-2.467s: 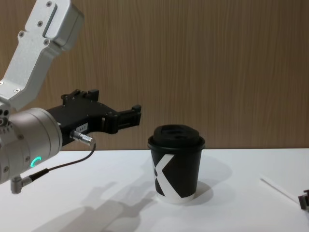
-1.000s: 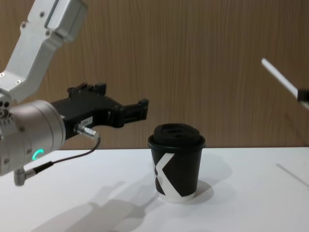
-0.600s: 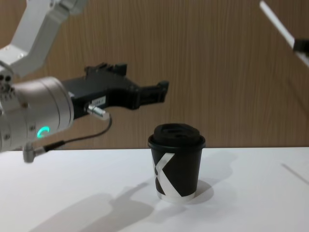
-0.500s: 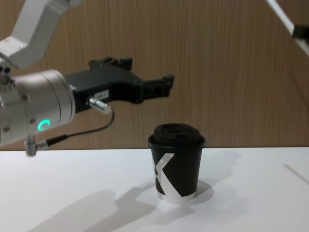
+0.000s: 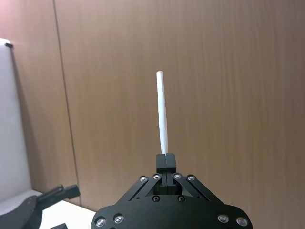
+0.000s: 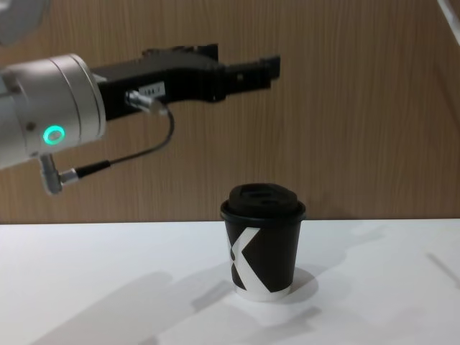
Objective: Pick up the straw with one hand, pass it to the other hand, and insert it into the cup.
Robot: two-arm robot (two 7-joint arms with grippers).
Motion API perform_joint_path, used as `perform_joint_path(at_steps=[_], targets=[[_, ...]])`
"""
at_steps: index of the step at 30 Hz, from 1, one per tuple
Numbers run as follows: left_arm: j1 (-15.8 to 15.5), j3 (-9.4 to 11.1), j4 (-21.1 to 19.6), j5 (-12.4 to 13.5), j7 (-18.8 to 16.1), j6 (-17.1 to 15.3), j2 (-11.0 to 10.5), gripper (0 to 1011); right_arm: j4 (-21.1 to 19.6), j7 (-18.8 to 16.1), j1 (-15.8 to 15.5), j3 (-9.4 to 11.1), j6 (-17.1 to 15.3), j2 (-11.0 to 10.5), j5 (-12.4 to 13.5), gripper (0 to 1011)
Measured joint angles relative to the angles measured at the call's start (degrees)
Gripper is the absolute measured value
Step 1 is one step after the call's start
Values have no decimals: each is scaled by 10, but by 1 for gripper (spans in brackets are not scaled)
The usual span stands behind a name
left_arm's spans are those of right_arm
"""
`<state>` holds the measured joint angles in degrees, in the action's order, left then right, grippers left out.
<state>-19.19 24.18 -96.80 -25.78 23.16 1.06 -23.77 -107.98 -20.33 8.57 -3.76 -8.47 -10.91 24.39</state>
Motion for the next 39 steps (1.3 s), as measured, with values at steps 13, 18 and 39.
perform_joint_path(at_steps=[13,18,39], targets=[[0,-27,0,-112,72,-18,-1,1002,13,-19,-2,-3,7,9,47,0],[0,-32,0,-140,88,-24,-1,1002,20,-23,-6,-3,5,9,59,0],[-11,-24,9,-200,129,-39,-1,1002,44,-39,-22,-12,-7,-2,93,0]])
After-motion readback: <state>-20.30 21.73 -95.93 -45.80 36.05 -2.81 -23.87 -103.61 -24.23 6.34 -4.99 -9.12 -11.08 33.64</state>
